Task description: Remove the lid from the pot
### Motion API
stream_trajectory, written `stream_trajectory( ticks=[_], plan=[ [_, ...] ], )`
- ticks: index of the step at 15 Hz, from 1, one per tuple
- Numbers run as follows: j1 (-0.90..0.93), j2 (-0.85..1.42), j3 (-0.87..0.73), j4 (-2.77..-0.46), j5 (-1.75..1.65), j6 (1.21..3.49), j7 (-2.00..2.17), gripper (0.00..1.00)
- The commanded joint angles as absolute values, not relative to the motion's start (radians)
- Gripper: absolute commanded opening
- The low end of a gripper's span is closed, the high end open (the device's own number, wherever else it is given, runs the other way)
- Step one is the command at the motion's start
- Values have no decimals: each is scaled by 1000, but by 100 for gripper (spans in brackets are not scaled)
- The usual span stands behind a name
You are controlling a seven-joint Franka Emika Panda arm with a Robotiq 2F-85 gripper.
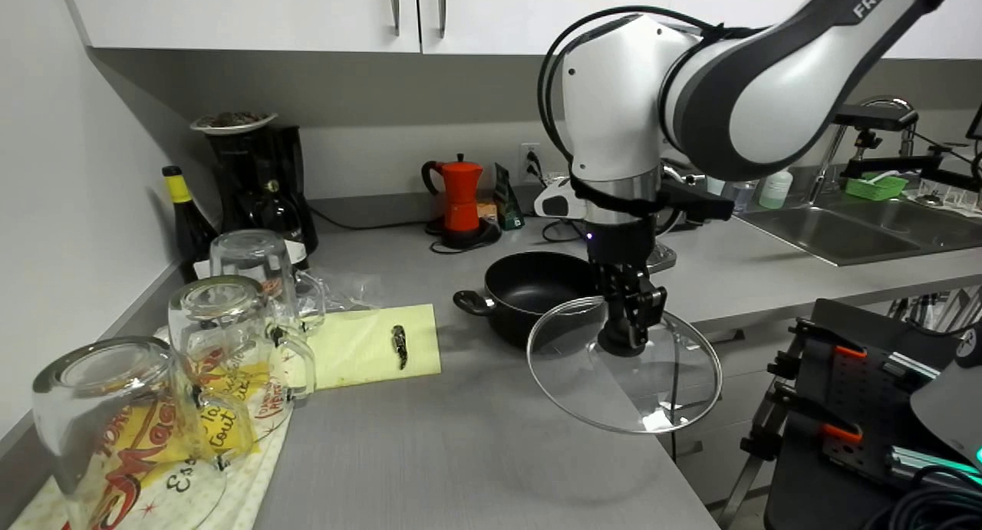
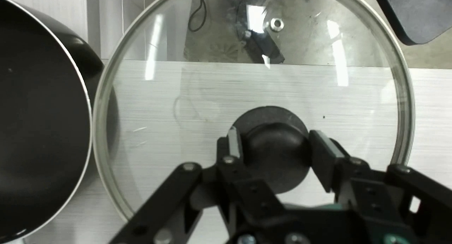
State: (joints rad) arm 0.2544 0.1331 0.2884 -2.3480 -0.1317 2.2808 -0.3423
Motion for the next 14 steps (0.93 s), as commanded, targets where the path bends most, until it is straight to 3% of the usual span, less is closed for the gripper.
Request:
stream_trajectory(
  ticks=[1,14],
  plan=[
    [275,124,304,-2400,-182,2363,-364,25],
    [288,379,300,-2392,-389,2597,-482,25]
  ],
)
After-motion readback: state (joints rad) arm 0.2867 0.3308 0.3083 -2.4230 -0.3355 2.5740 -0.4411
